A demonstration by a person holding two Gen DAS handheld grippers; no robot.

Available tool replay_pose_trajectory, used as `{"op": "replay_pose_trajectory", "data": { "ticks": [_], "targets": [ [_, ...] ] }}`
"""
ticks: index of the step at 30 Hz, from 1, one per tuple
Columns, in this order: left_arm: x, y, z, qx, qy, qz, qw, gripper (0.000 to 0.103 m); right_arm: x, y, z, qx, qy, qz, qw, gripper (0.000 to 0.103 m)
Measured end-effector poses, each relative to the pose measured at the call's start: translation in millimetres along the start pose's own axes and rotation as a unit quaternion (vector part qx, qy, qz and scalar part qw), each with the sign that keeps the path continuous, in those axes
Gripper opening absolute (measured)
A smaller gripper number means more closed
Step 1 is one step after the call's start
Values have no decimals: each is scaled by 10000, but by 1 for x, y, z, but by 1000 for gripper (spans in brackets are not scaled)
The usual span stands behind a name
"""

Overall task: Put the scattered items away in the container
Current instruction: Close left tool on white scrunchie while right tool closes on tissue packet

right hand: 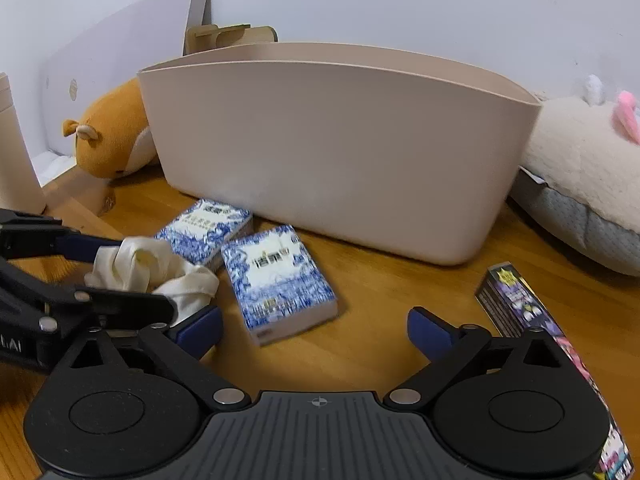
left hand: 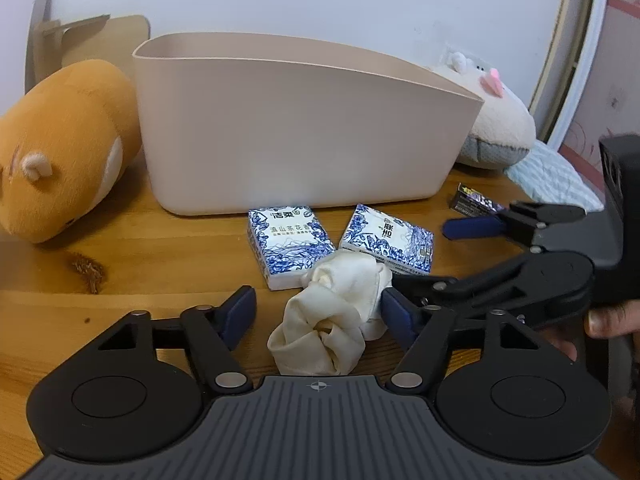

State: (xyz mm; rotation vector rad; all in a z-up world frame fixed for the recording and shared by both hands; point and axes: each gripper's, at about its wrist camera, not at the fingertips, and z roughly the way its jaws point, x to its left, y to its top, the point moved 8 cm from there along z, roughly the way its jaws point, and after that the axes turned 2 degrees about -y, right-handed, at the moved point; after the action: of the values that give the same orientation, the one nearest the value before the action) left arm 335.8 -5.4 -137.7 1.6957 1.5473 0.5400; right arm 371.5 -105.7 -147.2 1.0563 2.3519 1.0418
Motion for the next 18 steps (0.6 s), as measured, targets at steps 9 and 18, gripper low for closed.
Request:
{"op": "replay_pose_trajectory", "data": {
  "ticks": [9, 18],
  "targets": [
    [2, 0, 1, -8, 43, -15, 10000, 51, 7, 3, -1, -50, 164, -66, 9998, 78],
    [2, -1, -2, 83, -25, -106, 9999, 28, 15, 2, -12, -34, 267, -184, 9995, 48]
  ]
}}
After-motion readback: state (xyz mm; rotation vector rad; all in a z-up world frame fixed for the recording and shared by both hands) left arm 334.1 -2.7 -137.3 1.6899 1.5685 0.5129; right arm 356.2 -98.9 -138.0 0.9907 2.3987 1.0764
